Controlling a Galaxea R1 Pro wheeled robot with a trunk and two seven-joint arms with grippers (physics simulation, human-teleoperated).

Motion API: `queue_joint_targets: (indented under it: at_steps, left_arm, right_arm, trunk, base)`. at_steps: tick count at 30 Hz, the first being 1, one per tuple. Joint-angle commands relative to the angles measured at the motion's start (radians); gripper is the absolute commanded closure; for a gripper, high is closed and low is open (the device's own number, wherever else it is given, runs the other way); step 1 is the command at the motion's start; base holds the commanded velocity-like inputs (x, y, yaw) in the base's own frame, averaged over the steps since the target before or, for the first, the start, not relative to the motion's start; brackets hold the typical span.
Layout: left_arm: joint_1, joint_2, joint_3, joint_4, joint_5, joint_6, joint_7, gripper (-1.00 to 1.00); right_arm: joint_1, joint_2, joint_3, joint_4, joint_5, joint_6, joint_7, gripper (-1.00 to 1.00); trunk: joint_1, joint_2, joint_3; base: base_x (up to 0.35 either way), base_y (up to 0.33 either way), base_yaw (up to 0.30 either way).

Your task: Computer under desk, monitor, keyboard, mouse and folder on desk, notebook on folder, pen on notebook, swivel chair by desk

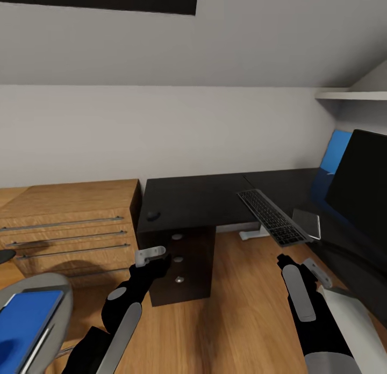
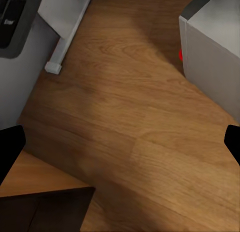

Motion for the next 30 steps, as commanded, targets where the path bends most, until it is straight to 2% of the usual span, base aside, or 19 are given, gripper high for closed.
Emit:
queue_joint_targets:
  at_steps: [1, 3, 6, 7, 8, 10, 11, 15, 16, 19, 26, 30]
  left_arm:
    - [-0.001, 0.0, -0.001, -0.001, 0.01, 0.002, 0.01, -1.0]
    - [-0.001, 0.0, -0.002, -0.001, 0.01, 0.002, 0.009, -1.0]
    - [-0.001, 0.0, -0.002, -0.001, 0.01, 0.002, 0.01, -1.0]
    - [-0.001, 0.0, -0.002, -0.001, 0.01, 0.002, 0.01, -1.0]
    - [-0.001, 0.0, -0.002, -0.001, 0.01, 0.002, 0.01, -1.0]
    - [-0.001, 0.0, -0.003, -0.001, 0.01, 0.002, 0.01, -1.0]
    - [-0.001, 0.0, -0.003, -0.001, 0.01, 0.002, 0.009, -1.0]
    - [-0.001, 0.0, -0.005, -0.001, 0.01, 0.002, 0.009, -1.0]
    - [-0.001, 0.001, -0.011, -0.001, 0.01, 0.002, 0.009, -1.0]
    - [-0.001, 0.0, -0.016, -0.001, 0.01, 0.002, 0.01, -1.0]
    - [-0.001, 0.0, -0.022, -0.001, 0.011, 0.002, 0.01, -1.0]
    - [-0.001, 0.001, -0.027, 0.001, 0.011, 0.002, 0.01, -1.0]
  right_arm:
    - [0.0, 0.001, -0.002, -0.001, -0.002, 0.009, -0.004, -1.0]
    - [0.005, 0.001, -0.002, -0.001, -0.009, 0.009, 0.001, -1.0]
    - [0.013, -0.001, -0.002, 0.0, -0.042, 0.009, 0.033, -1.0]
    - [0.033, -0.008, -0.004, -0.001, -0.093, 0.011, 0.101, -1.0]
    - [0.047, -0.016, -0.006, 0.0, -0.114, 0.011, 0.141, -1.0]
    - [0.059, -0.027, -0.01, 0.0, -0.131, 0.011, 0.182, -1.0]
    - [0.071, -0.039, -0.014, 0.003, -0.145, 0.01, 0.238, -1.0]
    - [0.079, -0.049, -0.038, 0.012, -0.154, 0.01, 0.289, -1.0]
    - [0.083, -0.05, -0.093, 0.017, -0.158, 0.008, 0.312, -1.0]
    - [0.084, -0.051, -0.15, 0.021, -0.154, 0.006, 0.328, -1.0]
    - [0.085, -0.051, -0.168, 0.036, -0.16, 0.005, 0.347, -1.0]
    - [0.085, -0.054, -0.172, 0.073, -0.162, 0.007, 0.484, -1.0]
  trunk:
    - [0.004, -0.008, -0.004]
    - [0.012, -0.022, -0.011]
    - [0.023, -0.043, -0.02]
    - [0.027, -0.05, -0.023]
    - [0.031, -0.057, -0.026]
    - [0.038, -0.071, -0.032]
    - [0.042, -0.078, -0.036]
    - [0.058, -0.106, -0.048]
    - [0.061, -0.113, -0.051]
    - [0.061, -0.113, -0.051]
    - [0.061, -0.113, -0.051]
    - [0.061, -0.113, -0.051]
  base:
    - [0.0, 0.0, 0.0]
    - [0.0, 0.0, 0.0]
    - [0.0, 0.0, 0.0]
    - [0.0, 0.0, 0.0]
    - [0.0, 0.0, 0.0]
    - [0.0, 0.0, 0.0]
    - [0.0, 0.0, 0.0]
    - [0.0, 0.0, 0.0]
    - [0.0, 0.0, 0.0]
    - [0.0, 0.0, 0.0]
    - [0.0, 0.0, 0.0]
    - [0.0, 0.0, 0.0]
